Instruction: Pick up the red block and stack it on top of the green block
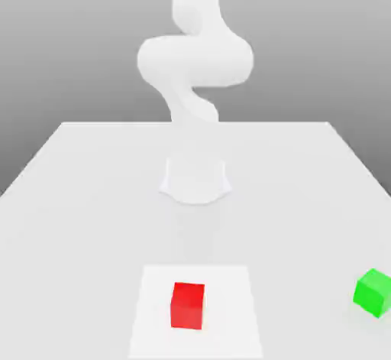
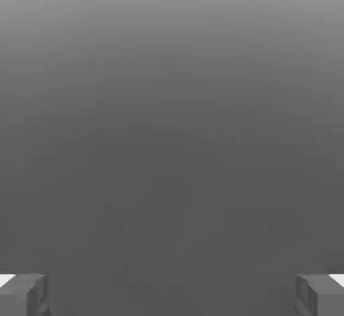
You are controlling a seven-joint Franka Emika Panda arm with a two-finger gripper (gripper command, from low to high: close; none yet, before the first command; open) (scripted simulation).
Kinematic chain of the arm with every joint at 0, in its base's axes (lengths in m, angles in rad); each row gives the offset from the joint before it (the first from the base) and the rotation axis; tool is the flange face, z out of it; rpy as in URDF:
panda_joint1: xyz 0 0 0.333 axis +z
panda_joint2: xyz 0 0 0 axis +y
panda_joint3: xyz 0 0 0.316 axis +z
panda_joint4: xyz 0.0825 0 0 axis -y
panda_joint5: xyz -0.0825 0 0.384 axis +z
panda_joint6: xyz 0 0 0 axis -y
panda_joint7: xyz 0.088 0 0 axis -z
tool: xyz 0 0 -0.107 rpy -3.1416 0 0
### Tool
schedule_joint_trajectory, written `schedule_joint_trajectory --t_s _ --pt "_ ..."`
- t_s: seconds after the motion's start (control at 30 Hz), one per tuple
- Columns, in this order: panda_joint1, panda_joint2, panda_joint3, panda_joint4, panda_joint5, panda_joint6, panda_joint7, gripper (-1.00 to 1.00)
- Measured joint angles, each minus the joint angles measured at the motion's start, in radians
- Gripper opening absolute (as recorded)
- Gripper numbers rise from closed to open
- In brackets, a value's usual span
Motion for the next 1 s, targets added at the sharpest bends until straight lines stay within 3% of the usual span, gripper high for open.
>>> schedule_joint_trajectory --t_s 0.7,0.9,0.93,1.0 --pt "-0.031 0.767 0.005 -0.304 -0.002 0.384 0.058 0.00" --pt "-0.033 0.985 0.005 -0.290 -0.007 0.556 0.063 0.00" --pt "-0.032 1.007 0.004 -0.287 -0.007 0.576 0.064 -1.00" --pt "-0.032 1.007 0.005 -0.287 -0.008 0.576 0.064 -1.00"
